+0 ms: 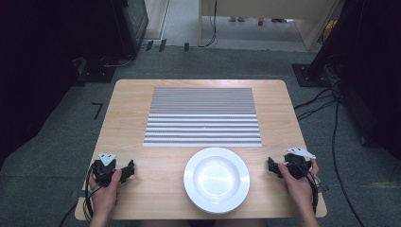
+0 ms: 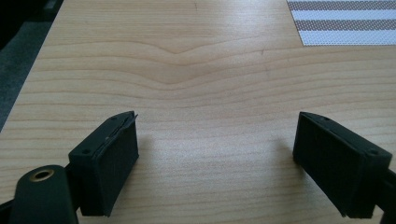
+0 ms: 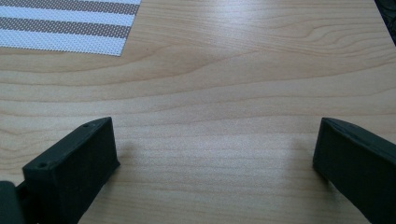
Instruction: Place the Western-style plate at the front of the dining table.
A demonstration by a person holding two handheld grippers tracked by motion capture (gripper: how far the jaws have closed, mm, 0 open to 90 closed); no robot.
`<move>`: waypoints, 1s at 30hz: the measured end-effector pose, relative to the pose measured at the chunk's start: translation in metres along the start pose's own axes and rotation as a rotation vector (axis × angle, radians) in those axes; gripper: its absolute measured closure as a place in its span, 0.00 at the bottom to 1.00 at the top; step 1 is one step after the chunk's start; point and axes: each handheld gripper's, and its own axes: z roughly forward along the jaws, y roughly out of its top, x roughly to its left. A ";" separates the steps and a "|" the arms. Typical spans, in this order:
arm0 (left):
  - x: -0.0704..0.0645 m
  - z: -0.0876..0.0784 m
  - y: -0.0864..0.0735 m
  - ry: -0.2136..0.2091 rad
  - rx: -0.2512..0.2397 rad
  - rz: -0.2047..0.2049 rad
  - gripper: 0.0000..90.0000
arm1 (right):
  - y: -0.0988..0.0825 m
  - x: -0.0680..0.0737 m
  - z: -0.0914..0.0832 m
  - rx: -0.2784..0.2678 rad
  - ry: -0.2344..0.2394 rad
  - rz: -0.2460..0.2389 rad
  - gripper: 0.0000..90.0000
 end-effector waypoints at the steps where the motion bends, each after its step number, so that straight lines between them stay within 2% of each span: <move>1: 0.000 0.000 0.000 0.000 0.005 0.000 0.16 | 0.000 0.000 0.000 0.000 0.000 0.000 0.00; 4: 0.000 -0.001 0.001 -0.002 0.008 -0.007 0.16 | 0.000 0.000 0.000 0.001 -0.001 0.002 0.00; 6: 0.000 -0.002 0.002 -0.036 -0.008 -0.041 0.16 | 0.000 0.000 0.000 0.001 -0.001 0.002 0.00; 9: -0.002 -0.003 0.002 -0.056 -0.025 -0.063 0.16 | 0.000 0.000 0.000 0.001 -0.001 0.002 0.00; 15: -0.015 -0.008 0.003 -0.098 -0.051 -0.044 0.16 | 0.001 0.001 -0.001 0.024 0.004 0.000 0.00; 17: -0.024 -0.012 0.003 -0.123 -0.061 -0.027 0.16 | 0.002 0.003 -0.003 0.033 0.014 -0.005 0.00; 23: -0.039 -0.015 0.001 -0.164 -0.065 0.002 0.16 | 0.004 0.007 -0.007 0.017 0.025 0.000 0.00; 28: -0.046 -0.016 0.000 -0.186 -0.066 0.014 0.16 | 0.004 0.009 -0.008 0.009 0.033 0.005 0.00; 30: -0.052 -0.016 -0.001 -0.207 -0.061 0.016 0.16 | 0.005 0.011 -0.010 -0.003 0.041 0.008 0.00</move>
